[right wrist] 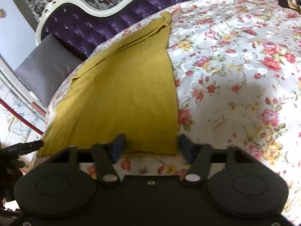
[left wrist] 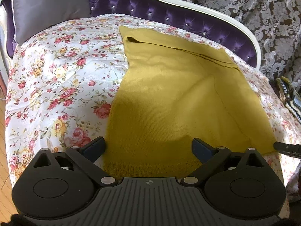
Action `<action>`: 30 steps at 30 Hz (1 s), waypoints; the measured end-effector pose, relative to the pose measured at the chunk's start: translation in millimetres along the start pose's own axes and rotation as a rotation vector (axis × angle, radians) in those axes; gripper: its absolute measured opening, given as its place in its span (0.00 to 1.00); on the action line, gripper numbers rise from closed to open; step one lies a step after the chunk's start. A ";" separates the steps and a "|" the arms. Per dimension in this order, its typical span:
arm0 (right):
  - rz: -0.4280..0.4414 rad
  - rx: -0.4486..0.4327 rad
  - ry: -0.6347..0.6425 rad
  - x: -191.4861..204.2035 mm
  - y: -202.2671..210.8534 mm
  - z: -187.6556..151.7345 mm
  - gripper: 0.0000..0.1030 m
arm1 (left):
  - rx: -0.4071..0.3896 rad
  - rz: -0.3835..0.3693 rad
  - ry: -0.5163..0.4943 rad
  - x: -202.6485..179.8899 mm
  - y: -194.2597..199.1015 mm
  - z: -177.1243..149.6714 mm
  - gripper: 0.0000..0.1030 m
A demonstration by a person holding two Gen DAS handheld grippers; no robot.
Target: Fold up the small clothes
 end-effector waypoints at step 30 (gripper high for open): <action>0.062 -0.128 0.092 46.0 17.3 57.3 0.17 | -0.132 -0.117 0.152 1.7 27.8 45.3 0.07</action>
Point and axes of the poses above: each gripper's, at about its wrist camera, not at the fingertips, and y roughly against the way its jaws point, x to its left, z to its top, the point moved 6 cm from there along -y, roughly the way its jaws point, and after that the axes turned 3 degrees about -y, right-handed, at the moved point
